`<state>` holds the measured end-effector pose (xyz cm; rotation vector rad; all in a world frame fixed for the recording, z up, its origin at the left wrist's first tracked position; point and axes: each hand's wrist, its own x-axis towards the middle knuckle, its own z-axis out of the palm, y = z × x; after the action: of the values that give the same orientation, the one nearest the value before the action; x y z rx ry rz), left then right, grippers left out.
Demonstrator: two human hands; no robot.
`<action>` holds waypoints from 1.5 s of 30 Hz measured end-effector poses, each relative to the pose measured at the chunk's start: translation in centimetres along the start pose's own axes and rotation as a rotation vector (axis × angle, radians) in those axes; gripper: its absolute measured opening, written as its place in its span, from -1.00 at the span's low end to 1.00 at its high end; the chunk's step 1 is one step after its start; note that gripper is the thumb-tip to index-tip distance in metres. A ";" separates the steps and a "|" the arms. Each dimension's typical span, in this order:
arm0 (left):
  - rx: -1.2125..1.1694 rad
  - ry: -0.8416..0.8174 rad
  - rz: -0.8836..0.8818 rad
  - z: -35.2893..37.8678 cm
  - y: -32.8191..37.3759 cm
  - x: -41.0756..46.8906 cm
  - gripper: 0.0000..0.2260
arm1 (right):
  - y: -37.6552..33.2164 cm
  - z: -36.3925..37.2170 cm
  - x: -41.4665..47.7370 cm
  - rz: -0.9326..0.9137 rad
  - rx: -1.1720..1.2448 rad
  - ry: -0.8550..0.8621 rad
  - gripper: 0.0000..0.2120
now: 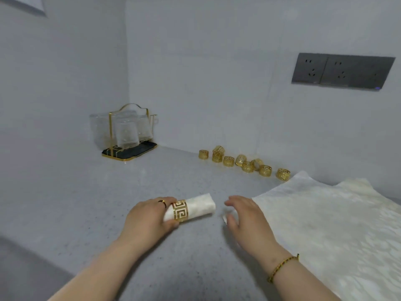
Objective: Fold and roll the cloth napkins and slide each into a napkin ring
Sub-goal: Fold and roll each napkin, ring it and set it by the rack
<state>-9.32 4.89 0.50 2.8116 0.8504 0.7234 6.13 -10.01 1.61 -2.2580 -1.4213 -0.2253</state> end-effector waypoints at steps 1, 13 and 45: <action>-0.007 0.024 -0.050 -0.5 -1.7 -0.2 -0.63 | -0.7 0.9 1.0 0.019 0.024 -0.034 -0.65; 0.071 0.096 -0.518 -3.9 -18.1 1.6 -0.66 | -7.3 10.4 8.7 0.003 0.040 -0.223 -0.58; 0.266 0.111 -0.678 -1.9 -32.2 12.7 -0.47 | -6.8 11.9 10.2 0.005 -0.041 -0.251 -0.57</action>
<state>-16.87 38.72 -0.41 2.4139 1.8986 0.6839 3.46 6.21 -3.06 -2.3899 -1.5474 0.0331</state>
